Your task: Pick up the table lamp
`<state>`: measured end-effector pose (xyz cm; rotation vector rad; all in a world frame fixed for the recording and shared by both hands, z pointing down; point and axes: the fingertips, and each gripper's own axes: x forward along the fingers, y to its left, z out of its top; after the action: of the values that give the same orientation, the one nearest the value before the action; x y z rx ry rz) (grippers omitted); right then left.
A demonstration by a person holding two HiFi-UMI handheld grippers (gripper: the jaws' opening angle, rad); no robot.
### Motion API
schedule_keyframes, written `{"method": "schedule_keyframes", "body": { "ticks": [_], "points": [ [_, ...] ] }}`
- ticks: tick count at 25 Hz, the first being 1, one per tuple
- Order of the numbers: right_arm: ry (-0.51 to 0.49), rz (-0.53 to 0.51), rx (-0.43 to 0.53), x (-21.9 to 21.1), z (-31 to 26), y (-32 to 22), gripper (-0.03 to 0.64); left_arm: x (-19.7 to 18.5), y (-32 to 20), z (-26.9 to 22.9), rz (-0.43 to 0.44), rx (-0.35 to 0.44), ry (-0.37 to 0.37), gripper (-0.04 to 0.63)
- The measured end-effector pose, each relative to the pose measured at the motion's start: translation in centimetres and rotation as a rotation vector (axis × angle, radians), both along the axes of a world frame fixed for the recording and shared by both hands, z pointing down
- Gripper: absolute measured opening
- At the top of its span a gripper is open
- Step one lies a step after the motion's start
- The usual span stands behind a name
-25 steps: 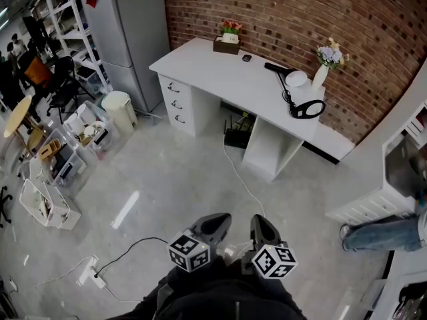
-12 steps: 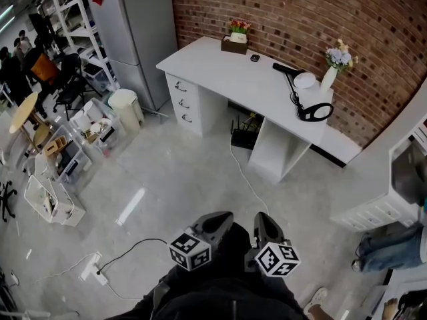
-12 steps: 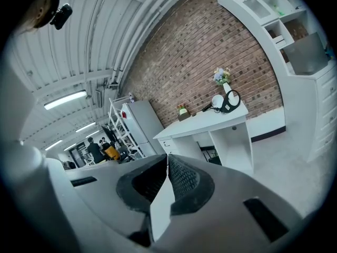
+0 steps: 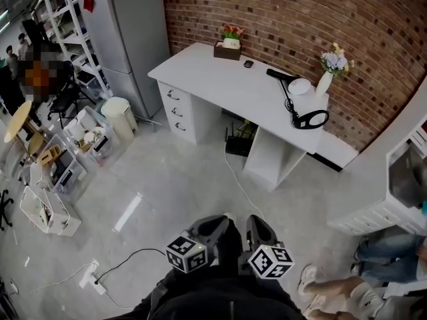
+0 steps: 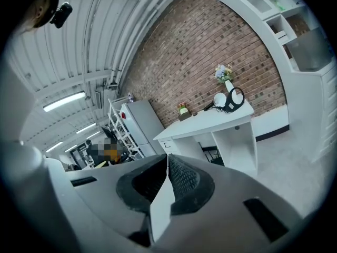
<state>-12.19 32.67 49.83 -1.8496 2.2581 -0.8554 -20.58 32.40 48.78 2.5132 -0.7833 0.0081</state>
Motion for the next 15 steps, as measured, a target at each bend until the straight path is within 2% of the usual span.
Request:
{"method": "schedule_keyframes", "body": {
  "ticks": [15],
  "points": [
    [0.012, 0.009, -0.03, 4.4, 0.4, -12.2, 0.014, 3.8, -12.1, 0.1, -0.018, -0.006, -0.006, 0.008]
  ]
}}
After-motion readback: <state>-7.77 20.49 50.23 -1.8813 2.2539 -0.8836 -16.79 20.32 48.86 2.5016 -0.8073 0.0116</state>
